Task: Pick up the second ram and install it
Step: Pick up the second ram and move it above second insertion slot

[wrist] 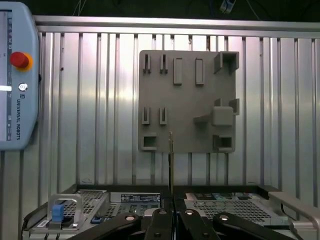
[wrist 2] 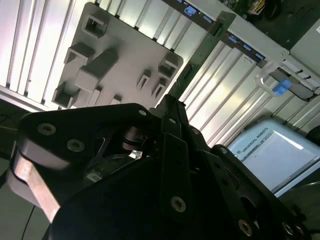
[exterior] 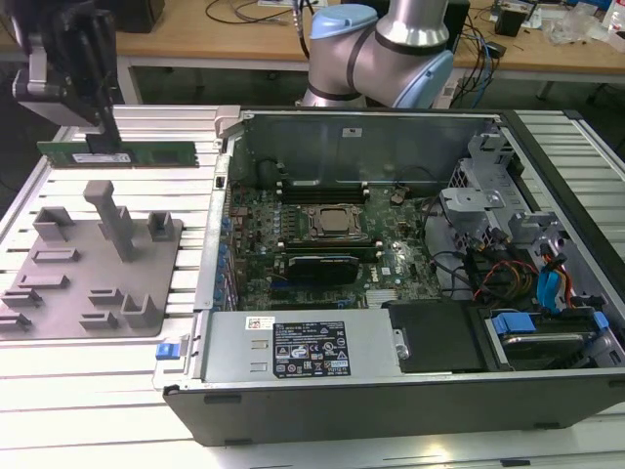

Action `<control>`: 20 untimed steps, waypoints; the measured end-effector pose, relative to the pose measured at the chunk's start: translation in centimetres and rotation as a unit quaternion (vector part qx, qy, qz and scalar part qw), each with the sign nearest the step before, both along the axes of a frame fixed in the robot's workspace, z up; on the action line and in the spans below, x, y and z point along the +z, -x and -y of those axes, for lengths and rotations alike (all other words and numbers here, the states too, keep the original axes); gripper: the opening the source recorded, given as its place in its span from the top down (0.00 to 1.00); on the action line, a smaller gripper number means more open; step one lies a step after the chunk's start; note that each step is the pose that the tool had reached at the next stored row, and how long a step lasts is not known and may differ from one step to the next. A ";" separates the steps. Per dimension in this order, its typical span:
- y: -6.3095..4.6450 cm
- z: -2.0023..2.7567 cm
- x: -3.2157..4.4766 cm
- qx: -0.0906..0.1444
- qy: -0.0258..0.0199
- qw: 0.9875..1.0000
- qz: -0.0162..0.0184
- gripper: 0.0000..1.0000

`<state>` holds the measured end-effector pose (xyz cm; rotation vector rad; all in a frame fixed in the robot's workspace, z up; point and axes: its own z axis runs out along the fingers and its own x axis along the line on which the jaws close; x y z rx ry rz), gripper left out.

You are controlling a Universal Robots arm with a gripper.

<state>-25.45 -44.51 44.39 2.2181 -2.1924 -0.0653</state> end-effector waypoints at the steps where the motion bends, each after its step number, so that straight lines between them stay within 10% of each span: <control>1: -0.3 0.00 -0.01 0.000 0.000 1.000 0.000 0.91; 5: -1.8 0.00 0.00 0.000 0.000 1.000 0.000 0.91; 20: -13.4 0.01 0.00 0.000 0.000 1.000 0.000 0.91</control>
